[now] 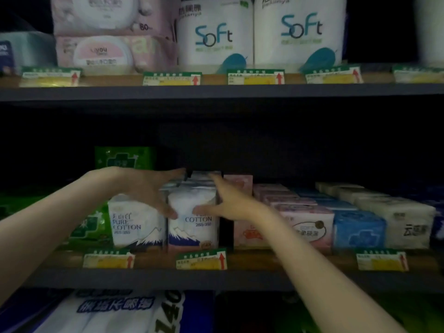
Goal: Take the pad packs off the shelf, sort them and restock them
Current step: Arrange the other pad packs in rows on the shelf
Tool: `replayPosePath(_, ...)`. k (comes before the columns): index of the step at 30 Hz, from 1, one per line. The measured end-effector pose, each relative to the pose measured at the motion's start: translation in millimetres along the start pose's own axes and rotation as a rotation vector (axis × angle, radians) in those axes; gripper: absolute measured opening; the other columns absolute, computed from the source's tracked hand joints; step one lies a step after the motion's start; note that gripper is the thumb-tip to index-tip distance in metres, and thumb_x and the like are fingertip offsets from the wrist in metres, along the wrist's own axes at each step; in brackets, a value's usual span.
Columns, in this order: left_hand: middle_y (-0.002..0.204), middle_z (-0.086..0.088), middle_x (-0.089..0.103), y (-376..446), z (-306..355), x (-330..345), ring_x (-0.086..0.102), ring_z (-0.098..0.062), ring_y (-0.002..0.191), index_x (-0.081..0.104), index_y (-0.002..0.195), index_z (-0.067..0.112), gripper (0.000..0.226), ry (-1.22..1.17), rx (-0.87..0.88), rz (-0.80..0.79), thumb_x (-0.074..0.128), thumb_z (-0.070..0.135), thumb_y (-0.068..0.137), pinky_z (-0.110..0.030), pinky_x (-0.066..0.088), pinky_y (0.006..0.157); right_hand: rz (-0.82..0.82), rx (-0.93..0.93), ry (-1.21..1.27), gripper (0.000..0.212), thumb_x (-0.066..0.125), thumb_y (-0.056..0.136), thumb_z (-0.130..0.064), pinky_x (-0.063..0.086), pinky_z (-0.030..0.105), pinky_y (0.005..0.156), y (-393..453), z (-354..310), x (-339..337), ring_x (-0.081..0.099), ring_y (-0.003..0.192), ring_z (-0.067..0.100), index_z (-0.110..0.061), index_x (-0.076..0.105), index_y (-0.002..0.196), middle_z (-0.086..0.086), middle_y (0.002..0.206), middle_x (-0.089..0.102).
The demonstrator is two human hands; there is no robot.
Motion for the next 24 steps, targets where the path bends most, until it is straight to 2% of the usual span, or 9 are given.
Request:
replayPosePath(1,0.157,0.009,0.007,-1,16,-10,0.016,-0.014,0.143,-0.010,0.147,0.036,0.104,-0.044,0.062,0.043,0.065,0.053,0.077,-0.027,0.016,0.114,0.065,0.002,0.030,0.079,0.064,0.085,-0.042,0.034,0.035,0.109,-5,8,-21,0.036,0.136,0.021,-0.019,0.022,0.148,0.003,0.149,0.034)
replayPosePath(3,0.157,0.009,0.013,4,47,-22,0.020,-0.013,0.142,-0.004,0.149,0.035,0.099,-0.038,0.155,0.109,0.064,0.053,0.079,-0.026,0.017,0.113,0.140,0.063,-0.104,0.047,0.052,0.094,-0.030,0.042,0.032,0.101,-15,34,-62,0.051,0.122,0.023,-0.013,0.043,0.138,0.008,0.135,0.052)
replayPosePath(4,0.156,0.010,0.014,12,61,-22,0.021,-0.013,0.142,0.001,0.149,0.034,0.096,-0.001,0.180,0.120,0.064,0.054,0.079,-0.027,0.017,0.114,0.096,0.107,-0.215,0.036,0.049,0.095,-0.027,0.047,0.032,0.094,-18,51,-71,0.057,0.111,0.023,-0.011,0.054,0.128,0.008,0.123,0.059)
replayPosePath(6,0.156,0.007,0.017,33,81,-13,0.023,-0.016,0.141,0.010,0.149,0.033,0.092,0.104,0.178,0.103,0.063,0.058,0.078,-0.032,0.020,0.116,-0.142,0.188,-0.387,0.029,0.053,0.093,-0.030,0.050,0.029,0.080,-23,81,-58,0.060,0.095,0.019,-0.013,0.062,0.114,-0.001,0.101,0.063)
replayPosePath(9,0.155,0.004,0.021,57,91,6,0.026,-0.018,0.139,0.017,0.149,0.031,0.088,0.163,0.164,0.048,0.066,0.053,0.078,-0.030,0.026,0.111,-0.396,0.240,-0.594,0.046,0.066,0.081,-0.043,0.046,0.030,0.083,-27,111,-23,0.052,0.096,0.015,-0.022,0.057,0.122,-0.011,0.097,0.056)
replayPosePath(11,0.155,0.005,0.022,65,92,9,0.026,-0.017,0.139,0.019,0.148,0.031,0.087,0.148,0.173,0.045,0.067,0.051,0.078,-0.029,0.026,0.110,-0.380,0.210,-0.688,0.061,0.069,0.077,-0.045,0.042,0.037,0.097,-21,120,-17,0.049,0.110,0.018,-0.027,0.049,0.131,-0.005,0.121,0.054)
replayPosePath(13,0.155,0.005,0.021,69,93,8,0.026,-0.016,0.139,0.020,0.148,0.030,0.088,0.168,0.179,0.051,0.068,0.051,0.077,-0.029,0.026,0.111,-0.340,0.211,-0.698,0.068,0.069,0.077,-0.044,0.031,0.043,0.108,-18,124,-19,0.043,0.123,0.023,-0.028,0.043,0.137,-0.002,0.133,0.048)
replayPosePath(19,0.155,0.006,0.019,69,92,10,0.024,-0.015,0.140,0.016,0.149,0.030,0.090,0.119,0.178,0.051,0.069,0.048,0.078,-0.026,0.024,0.110,-0.377,0.171,-0.786,0.065,0.068,0.079,-0.043,0.019,0.042,0.112,-18,107,-15,0.044,0.121,0.023,-0.022,0.046,0.136,0.002,0.129,0.052)
replayPosePath(24,0.156,0.005,0.019,63,96,11,0.024,-0.015,0.140,0.017,0.149,0.029,0.091,0.113,0.197,0.058,0.069,0.047,0.078,-0.023,0.023,0.109,-0.364,0.139,-0.743,0.065,0.067,0.081,-0.040,0.023,0.041,0.108,-18,90,-7,0.046,0.117,0.022,-0.017,0.044,0.137,0.004,0.127,0.054)
Point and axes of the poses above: each hand's wrist, its own y-axis towards the middle knuckle, its own x-axis out of the palm, z = x × y, the point moved 10 cm from there along y, towards the middle knuckle
